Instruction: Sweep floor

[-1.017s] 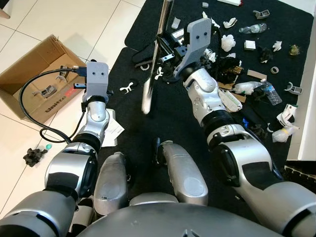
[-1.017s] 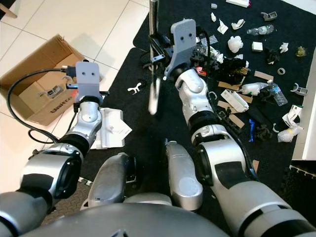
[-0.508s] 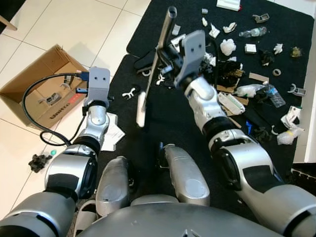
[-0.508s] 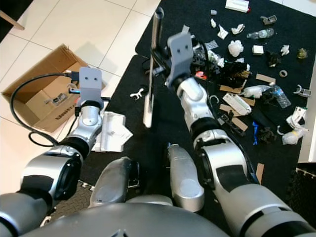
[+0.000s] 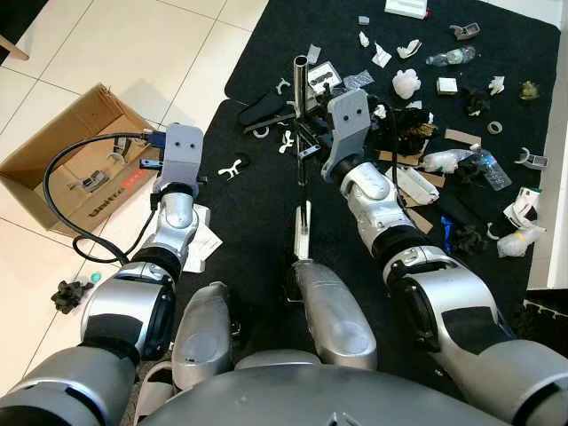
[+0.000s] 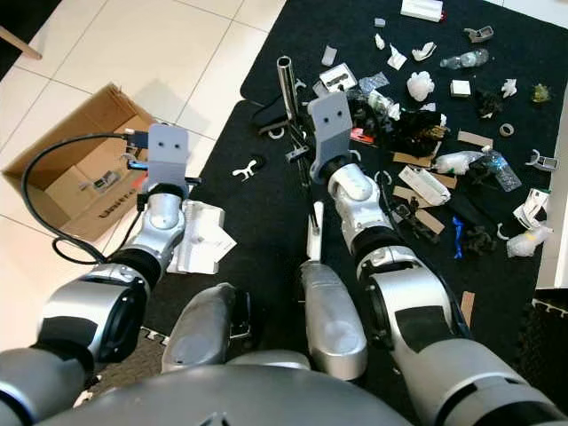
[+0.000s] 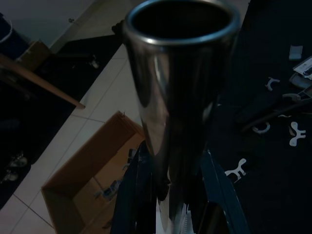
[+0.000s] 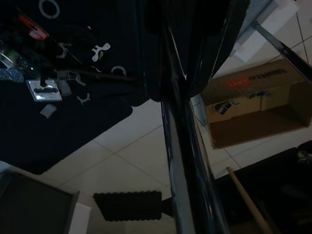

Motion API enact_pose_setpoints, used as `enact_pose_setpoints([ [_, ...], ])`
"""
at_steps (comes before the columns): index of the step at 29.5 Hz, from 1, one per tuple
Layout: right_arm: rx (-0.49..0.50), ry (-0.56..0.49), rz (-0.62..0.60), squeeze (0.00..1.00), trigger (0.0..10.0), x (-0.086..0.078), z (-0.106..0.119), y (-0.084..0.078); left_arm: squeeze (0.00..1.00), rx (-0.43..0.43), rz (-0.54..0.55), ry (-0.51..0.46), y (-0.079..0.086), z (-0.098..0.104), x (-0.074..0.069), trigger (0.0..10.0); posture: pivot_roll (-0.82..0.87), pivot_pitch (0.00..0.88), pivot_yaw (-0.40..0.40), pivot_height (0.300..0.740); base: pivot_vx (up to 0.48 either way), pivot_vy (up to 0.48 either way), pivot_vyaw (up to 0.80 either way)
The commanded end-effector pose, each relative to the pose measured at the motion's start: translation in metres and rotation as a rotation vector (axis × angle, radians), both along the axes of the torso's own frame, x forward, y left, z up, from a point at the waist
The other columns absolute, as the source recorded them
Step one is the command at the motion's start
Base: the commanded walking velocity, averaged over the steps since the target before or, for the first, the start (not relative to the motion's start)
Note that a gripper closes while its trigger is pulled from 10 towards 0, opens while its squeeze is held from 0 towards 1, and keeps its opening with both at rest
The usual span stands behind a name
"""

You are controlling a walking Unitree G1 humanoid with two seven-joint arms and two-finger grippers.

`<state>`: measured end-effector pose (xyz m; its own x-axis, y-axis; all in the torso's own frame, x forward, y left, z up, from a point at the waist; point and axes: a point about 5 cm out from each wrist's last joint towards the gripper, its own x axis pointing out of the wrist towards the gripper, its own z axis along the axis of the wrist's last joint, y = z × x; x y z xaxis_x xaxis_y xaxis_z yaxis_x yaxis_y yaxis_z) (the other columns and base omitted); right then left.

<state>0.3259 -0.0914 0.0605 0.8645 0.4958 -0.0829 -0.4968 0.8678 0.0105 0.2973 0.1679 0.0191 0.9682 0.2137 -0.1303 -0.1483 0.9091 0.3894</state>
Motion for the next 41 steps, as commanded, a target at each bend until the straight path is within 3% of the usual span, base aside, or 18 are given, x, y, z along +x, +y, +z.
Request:
enact_pose_setpoints([
  [1,0.0,-0.048,0.021,0.0,10.0,0.003,0.008,0.005,0.0,0.065,0.015,0.007,0.008,-0.004,-0.006,10.0,-0.02,0.09,0.006,0.74,0.0,0.0,0.0],
  [13,-0.003,-0.04,0.039,0.0,10.0,0.0,0.005,0.01,0.0,0.074,-0.025,-0.144,-0.007,0.011,-0.002,10.0,-0.01,0.1,0.005,0.74,0.0,0.0,0.0],
  [22,-0.003,-0.039,0.04,0.0,10.0,0.0,0.005,0.011,0.0,-0.006,0.031,-0.118,-0.002,0.012,0.003,10.0,-0.01,0.1,0.004,0.74,0.0,0.0,0.0],
  [38,-0.003,-0.038,0.037,0.0,10.0,0.001,0.005,0.01,0.0,-0.385,0.054,0.005,-0.011,0.005,0.01,10.0,-0.01,0.103,0.008,0.74,0.0,0.0,0.0],
  [41,-0.002,-0.039,0.038,0.0,10.0,0.001,0.005,0.011,0.0,-0.499,0.09,0.015,-0.01,0.005,0.013,10.0,-0.01,0.103,0.009,0.74,0.0,0.0,0.0],
])
